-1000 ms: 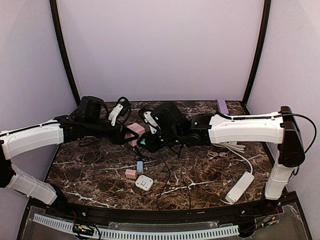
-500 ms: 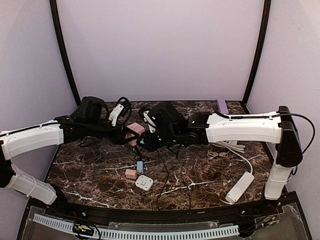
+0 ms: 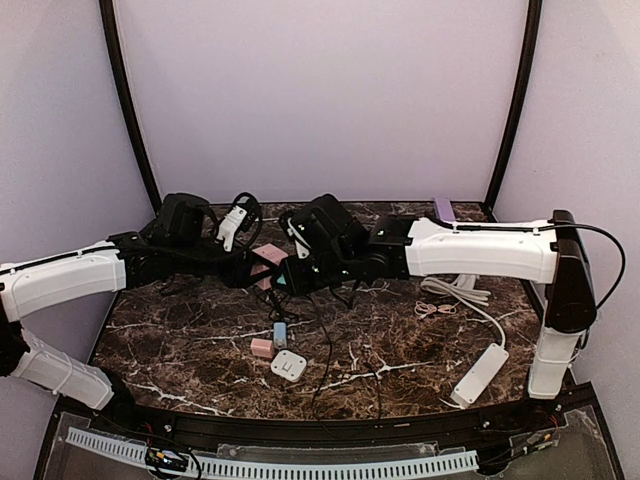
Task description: Pull the plug off the socket
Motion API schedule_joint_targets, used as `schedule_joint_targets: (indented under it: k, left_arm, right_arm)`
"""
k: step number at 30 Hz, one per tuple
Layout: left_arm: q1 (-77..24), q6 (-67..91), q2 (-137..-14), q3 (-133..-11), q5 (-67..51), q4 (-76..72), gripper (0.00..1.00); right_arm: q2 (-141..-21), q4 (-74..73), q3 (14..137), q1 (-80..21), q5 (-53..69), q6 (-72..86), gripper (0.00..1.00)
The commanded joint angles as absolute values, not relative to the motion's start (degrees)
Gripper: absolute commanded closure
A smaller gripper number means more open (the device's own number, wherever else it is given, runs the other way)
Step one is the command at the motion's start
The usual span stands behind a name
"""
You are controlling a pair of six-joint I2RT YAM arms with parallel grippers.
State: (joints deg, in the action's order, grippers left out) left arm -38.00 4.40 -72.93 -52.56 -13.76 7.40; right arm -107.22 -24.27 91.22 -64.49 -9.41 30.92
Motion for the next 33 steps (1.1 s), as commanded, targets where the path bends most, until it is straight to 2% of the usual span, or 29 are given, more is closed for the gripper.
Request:
schedule_joint_targets:
  k: [1,11,22,33]
  left_arm:
    - [-37.38,4.01,-70.75,-52.82,-8.8,9.24,0.99]
    - [-36.82,2.0,-70.15,-53.13,-15.9,8.79,0.99]
    - [-36.83,0.45,-70.13,-53.29,-23.54,8.26,0.99]
    - [-36.82,0.35,-70.19,-53.26,-21.9,8.46,0.99]
  right_arm:
    - [-107.63,-29.17,91.88,-61.56,-12.66,35.43,1.0]
    - [-102.94,-19.0,84.5,-61.86,-8.8,28.09,1.0]
    - [-98.57,-15.52,80.07,-63.61,-9.13,17.25,1.0]
    - [-97.8,-15.21,79.53,-64.21,-11.1,16.88,1.0]
